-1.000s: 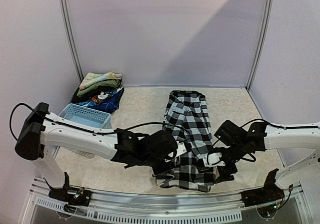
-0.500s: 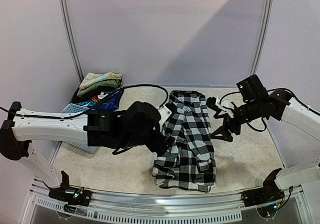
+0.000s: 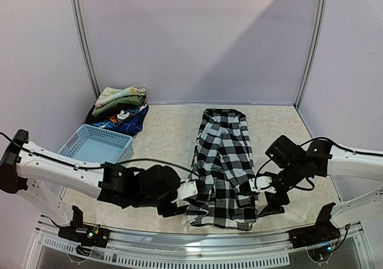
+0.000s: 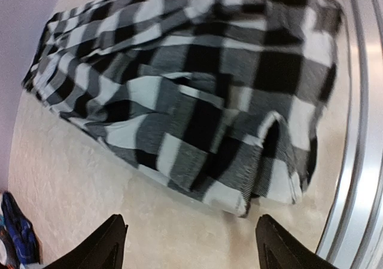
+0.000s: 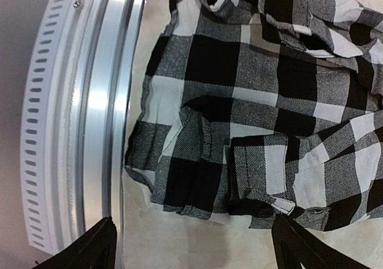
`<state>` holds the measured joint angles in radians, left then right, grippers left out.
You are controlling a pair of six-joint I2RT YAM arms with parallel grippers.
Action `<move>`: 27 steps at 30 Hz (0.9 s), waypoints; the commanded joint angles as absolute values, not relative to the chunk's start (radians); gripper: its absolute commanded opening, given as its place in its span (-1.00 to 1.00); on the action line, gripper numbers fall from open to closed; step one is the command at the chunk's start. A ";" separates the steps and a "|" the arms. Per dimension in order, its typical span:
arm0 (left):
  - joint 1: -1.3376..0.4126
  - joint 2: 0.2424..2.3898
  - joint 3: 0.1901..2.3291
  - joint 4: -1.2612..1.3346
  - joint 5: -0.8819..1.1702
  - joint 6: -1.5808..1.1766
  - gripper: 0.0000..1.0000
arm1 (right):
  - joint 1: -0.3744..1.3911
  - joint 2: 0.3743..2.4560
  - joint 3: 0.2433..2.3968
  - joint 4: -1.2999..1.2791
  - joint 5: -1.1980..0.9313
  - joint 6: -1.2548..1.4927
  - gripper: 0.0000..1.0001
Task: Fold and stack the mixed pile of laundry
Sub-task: Pick up the rectangle-folded shirt from the center of the board.
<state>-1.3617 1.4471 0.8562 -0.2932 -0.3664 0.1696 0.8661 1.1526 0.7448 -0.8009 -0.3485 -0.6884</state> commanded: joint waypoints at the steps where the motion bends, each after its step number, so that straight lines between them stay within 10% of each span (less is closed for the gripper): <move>1: -1.436 1.500 0.795 -0.133 -0.307 0.329 0.56 | 0.938 1.155 0.671 -0.665 -0.231 -0.743 0.83; 20: -1.525 1.764 0.815 0.008 -0.395 0.422 0.39 | 1.055 1.422 0.670 -0.608 -0.155 -0.723 0.83; 27: -1.560 1.838 0.838 -0.035 -0.496 0.437 0.02 | 1.055 1.468 0.696 -0.617 -0.123 -0.708 0.46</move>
